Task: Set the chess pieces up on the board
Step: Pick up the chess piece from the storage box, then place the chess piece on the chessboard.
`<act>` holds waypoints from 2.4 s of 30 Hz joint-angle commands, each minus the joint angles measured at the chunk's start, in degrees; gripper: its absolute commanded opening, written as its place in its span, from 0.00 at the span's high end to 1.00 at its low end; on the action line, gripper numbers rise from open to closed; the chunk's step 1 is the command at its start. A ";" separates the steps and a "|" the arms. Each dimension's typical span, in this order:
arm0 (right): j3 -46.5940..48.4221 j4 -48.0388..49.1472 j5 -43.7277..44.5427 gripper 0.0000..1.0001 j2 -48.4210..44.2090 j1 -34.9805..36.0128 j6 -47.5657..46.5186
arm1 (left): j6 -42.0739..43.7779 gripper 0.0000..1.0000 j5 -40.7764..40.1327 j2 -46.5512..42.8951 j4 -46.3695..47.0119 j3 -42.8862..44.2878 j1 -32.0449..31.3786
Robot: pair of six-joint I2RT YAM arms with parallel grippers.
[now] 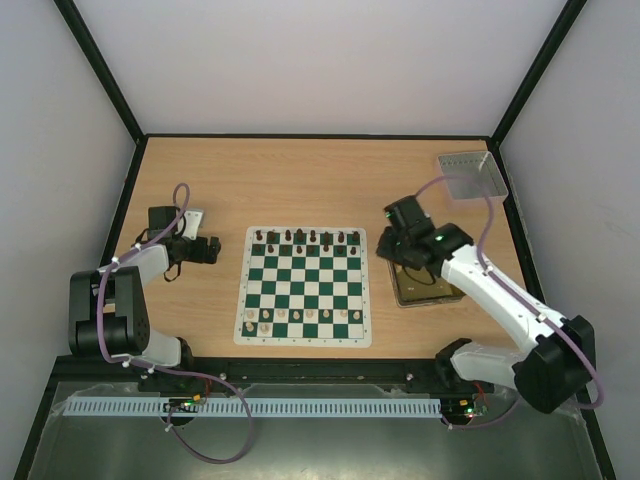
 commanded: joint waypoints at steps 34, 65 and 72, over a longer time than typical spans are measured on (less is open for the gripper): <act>28.58 -3.42 4.61 0.92 40.61 52.28 13.29 | 0.03 0.00 -0.22 -2.51 0.95 -0.70 0.69; 21.97 3.01 2.70 0.92 40.07 48.95 12.17 | 0.12 0.01 -0.15 -2.05 0.71 -0.42 0.67; 22.34 3.43 1.65 0.92 41.23 48.61 11.55 | 0.20 0.01 0.11 -1.89 0.63 -0.30 0.63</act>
